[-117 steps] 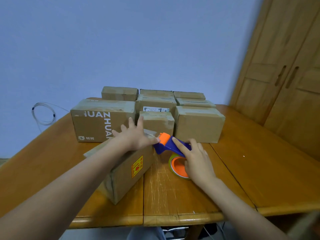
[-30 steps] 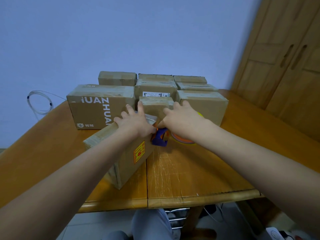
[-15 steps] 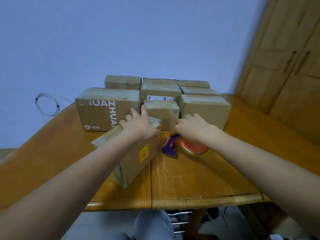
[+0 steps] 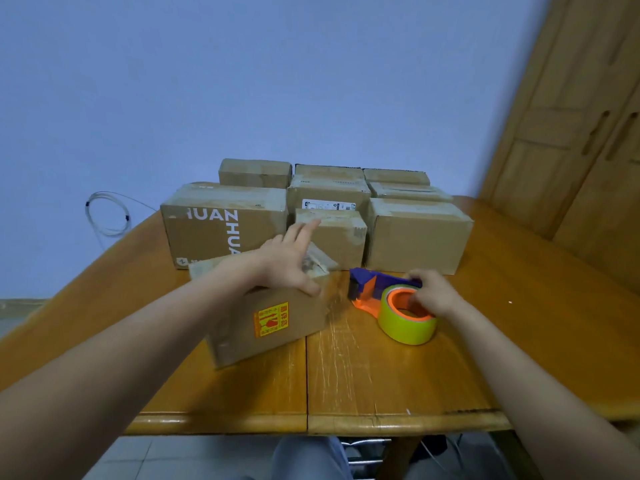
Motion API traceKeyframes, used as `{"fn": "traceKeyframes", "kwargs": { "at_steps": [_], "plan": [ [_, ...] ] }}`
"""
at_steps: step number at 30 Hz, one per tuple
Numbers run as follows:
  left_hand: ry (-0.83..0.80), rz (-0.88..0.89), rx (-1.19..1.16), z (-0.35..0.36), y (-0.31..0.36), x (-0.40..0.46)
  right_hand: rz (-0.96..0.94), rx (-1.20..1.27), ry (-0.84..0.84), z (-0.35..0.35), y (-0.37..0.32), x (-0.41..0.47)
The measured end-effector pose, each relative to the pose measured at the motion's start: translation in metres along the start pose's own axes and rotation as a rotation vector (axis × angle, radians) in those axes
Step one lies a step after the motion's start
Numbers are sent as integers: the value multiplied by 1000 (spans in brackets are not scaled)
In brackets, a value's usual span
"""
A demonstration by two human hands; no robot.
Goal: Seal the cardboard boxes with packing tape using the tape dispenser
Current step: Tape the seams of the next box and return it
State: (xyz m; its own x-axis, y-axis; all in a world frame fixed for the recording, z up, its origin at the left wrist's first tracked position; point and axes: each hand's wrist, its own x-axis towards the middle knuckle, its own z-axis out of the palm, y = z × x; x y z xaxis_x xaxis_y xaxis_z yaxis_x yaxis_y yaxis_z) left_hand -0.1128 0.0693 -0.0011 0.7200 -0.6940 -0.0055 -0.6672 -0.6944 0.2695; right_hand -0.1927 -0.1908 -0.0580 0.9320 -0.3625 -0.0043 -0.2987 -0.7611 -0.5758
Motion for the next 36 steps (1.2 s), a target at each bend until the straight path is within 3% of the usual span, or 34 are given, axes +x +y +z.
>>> {"fn": "traceKeyframes", "kwargs": {
  "at_steps": [2, 5, 8, 10, 14, 21, 29, 36],
  "plan": [
    [-77, 95, -49, -4, -2, -3, -31, -214, 16, 0, -9, -3],
    [-170, 154, -133, -12, 0, -6, -245, -391, 231, 0, -39, -15],
    [-147, 189, -73, -12, 3, -4, -540, -88, 280, 11, -66, -25],
    [-111, 185, -3, -9, 3, -4, -623, 147, 264, 27, -71, -22],
    [-95, 111, -18, -3, -3, -8, -708, 432, 318, 64, -70, -10],
    [-77, 115, -27, -1, -3, -9, -771, 601, 418, 100, -65, -4],
    [-6, 63, 274, 8, -12, -12, -855, 519, 405, 103, -61, -7],
    [-2, 51, 220, 15, -19, -14, -872, 469, 383, 105, -61, -7]
  ]
}}
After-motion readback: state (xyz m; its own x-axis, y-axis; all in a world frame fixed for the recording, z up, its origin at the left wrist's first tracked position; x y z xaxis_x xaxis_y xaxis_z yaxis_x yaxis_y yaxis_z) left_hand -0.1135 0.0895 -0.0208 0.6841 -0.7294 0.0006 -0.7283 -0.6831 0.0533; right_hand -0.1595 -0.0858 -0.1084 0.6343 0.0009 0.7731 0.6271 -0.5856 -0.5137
